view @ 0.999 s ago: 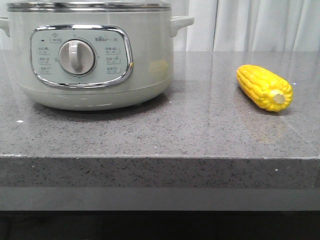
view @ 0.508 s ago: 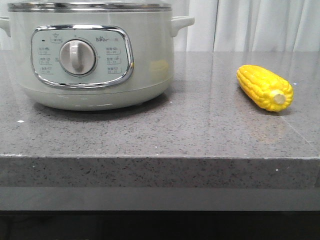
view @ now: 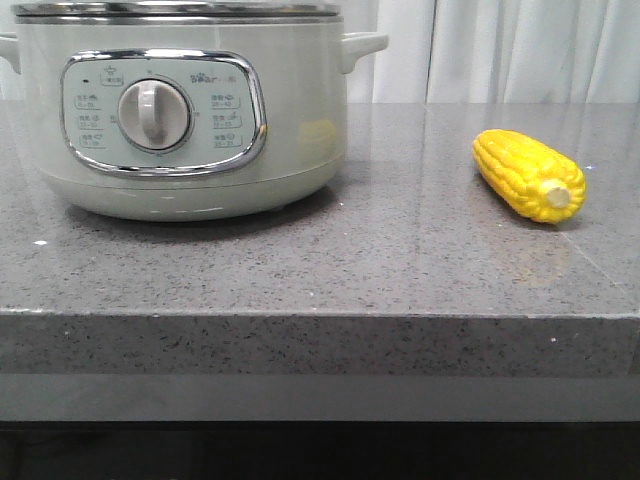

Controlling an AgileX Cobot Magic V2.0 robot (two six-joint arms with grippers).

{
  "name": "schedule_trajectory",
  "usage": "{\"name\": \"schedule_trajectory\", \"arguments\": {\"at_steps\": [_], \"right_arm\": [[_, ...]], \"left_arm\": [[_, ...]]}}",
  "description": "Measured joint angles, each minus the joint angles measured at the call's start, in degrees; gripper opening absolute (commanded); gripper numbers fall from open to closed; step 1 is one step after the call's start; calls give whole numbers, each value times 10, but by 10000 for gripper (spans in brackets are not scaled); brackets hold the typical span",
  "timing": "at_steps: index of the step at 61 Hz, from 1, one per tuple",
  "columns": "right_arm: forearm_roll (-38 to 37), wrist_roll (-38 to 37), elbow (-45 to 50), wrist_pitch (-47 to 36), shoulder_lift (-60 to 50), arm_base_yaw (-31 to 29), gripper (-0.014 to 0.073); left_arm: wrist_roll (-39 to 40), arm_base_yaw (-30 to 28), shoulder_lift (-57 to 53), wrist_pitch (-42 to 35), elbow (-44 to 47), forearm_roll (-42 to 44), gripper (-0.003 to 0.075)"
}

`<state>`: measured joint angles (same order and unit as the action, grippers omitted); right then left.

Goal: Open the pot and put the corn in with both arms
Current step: 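Lift the glass lid off the pot with the left gripper, then grasp the yellow corn cob with the right gripper and lift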

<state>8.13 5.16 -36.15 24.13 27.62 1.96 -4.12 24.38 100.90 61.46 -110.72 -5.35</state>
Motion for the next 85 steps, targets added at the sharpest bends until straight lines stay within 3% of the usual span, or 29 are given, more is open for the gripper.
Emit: {"name": "schedule_trajectory", "arguments": {"at_steps": [22, 32, 62, 85], "right_arm": [[0, 0, 0, 0, 0, 0, 655], [0, 0, 0, 0, 0, 0, 655], [0, 0, 0, -12, 97, 0, 655], [13, 0, -64, -22, 307, 43, 655]], "left_arm": [[-1, 0, -56, 18, -11, 6, 260], [-12, 0, -116, 17, 35, 6, 260], [-16, 0, -435, -29, 395, -4, 260], [-16, 0, -656, -27, 592, -26, 260]]}}
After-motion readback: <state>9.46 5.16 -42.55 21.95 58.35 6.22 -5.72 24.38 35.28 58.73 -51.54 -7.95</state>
